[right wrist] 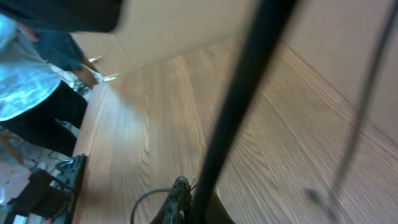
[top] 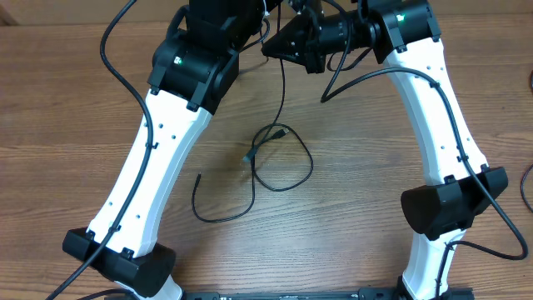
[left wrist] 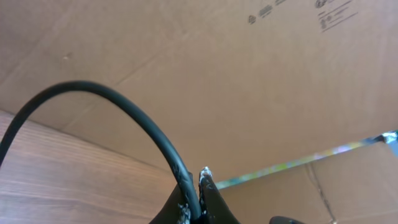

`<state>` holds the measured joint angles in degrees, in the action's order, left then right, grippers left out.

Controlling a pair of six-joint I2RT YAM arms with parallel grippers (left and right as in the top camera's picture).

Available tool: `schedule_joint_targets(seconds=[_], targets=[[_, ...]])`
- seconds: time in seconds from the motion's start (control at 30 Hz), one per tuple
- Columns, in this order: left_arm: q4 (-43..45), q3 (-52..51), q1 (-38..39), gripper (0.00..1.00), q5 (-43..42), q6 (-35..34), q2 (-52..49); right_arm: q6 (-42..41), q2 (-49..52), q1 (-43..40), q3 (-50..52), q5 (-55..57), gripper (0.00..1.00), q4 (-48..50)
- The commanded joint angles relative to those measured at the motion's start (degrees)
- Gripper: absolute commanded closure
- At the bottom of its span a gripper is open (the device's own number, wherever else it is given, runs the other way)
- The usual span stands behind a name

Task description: Untangle cables

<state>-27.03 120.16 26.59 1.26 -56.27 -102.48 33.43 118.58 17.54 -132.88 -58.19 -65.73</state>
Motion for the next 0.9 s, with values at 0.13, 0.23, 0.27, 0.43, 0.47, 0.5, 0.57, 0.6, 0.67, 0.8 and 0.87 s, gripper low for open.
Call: schedule_joint_targets(seconds=[0.13,0.23,0.27,0.43,0.47,0.5,0.57,0.6,0.67,0.8,0.87], targets=[[-6.99,5.86,-1.9,0.88,-6.84,5.49,-0.5,-2.16,0.17,-2.16,0.15,7.65,0.96,-0.26],[-8.85,6.84,-3.58,0.73,-10.34,7.26,-0.5,-3.98,0.17,-5.44,0.15,7.63,0.96,0.68],[-9.11,6.88,-4.07,0.67,-11.56,7.63,-0.5,-4.98,0.17,-6.51,0.15,7.63,0.96,1.14],[-10.32,6.88,-5.49,0.51,-17.4,9.97,-0.5,-7.96,0.17,-13.16,0.15,7.58,0.96,2.71],[-10.75,6.88,-5.57,0.5,-18.21,10.67,-0.5,-7.96,0.17,-14.6,0.15,7.61,0.96,2.73],[-11.17,6.88,-5.6,0.49,-19.08,11.61,-0.5,-7.93,0.17,-15.82,0.13,7.63,0.96,2.73],[-12.48,6.88,-5.57,0.49,-19.8,13.18,-0.5,-7.93,0.17,-18.64,0.15,7.82,0.96,2.71],[-13.18,6.88,-5.6,0.49,-20.44,14.38,-0.5,-7.93,0.17,-20.41,0.13,8.15,0.96,2.71],[-14.73,6.88,-5.6,0.49,-21.59,15.72,-0.5,-7.93,0.17,-23.96,0.13,9.01,0.96,2.71],[-17.77,6.88,-5.62,0.49,-23.39,18.27,-0.48,-8.0,0.17,-32.11,0.13,10.19,0.96,3.1],[-19.56,6.88,-5.6,0.5,-24.26,19.34,-0.48,-9.92,0.17,-38.95,0.13,10.16,0.96,4.02]])
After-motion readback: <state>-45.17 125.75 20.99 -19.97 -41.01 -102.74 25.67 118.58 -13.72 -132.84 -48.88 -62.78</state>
